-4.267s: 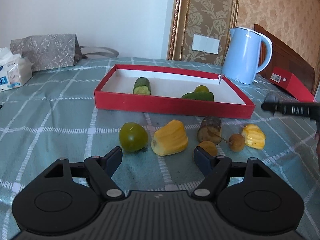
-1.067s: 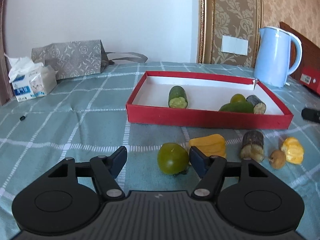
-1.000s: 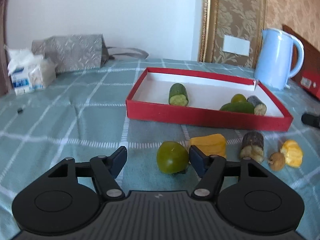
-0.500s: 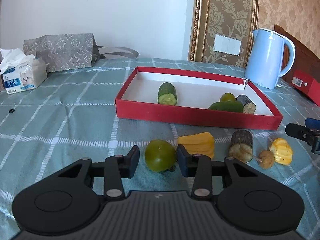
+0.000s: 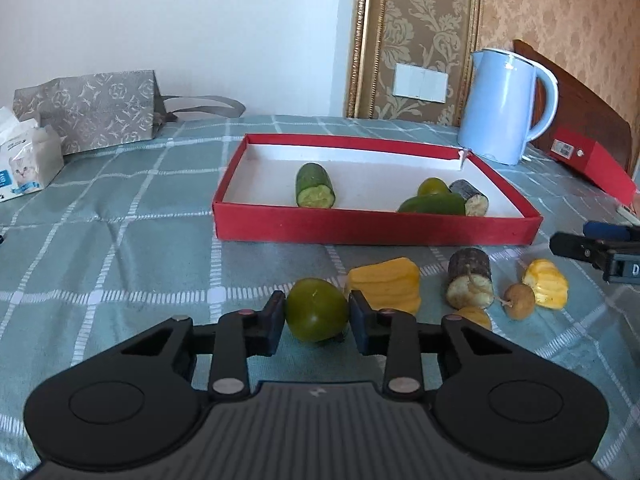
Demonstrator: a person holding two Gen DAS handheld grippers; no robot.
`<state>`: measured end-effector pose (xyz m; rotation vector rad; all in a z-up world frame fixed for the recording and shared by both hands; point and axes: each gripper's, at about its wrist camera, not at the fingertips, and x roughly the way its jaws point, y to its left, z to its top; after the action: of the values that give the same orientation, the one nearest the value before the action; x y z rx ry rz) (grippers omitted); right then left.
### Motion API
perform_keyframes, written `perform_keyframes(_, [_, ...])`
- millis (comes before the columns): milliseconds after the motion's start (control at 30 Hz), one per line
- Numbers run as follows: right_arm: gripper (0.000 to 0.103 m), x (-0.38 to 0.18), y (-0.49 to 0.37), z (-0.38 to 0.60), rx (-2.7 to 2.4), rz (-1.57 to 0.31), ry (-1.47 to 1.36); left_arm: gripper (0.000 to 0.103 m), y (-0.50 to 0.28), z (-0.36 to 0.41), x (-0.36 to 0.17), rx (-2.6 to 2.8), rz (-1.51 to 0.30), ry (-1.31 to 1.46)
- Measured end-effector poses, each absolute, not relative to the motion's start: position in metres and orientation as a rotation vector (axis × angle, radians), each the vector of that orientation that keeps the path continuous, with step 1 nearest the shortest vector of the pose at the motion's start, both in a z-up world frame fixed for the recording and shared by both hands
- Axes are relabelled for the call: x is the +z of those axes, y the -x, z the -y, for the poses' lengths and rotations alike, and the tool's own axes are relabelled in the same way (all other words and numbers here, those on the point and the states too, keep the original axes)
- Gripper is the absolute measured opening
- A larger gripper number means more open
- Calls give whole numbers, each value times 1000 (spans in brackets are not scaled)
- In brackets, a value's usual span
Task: Organize fruits
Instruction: 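Close the left gripper around the green tomato, then grasp the yellow jackfruit piece with the right gripper while the left gripper holds the tomato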
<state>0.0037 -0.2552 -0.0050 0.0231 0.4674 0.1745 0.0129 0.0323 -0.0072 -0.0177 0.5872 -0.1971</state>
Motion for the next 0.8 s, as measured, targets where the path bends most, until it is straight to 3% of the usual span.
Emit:
perform_keyframes(433, [93, -3, 5, 267, 197, -486, -56, 32, -12, -52, -10, -61, -560, 80])
perform_keyframes(800, [76, -6, 19, 241, 326, -537, 85, 32, -12, -51, -10, -59, -561, 71])
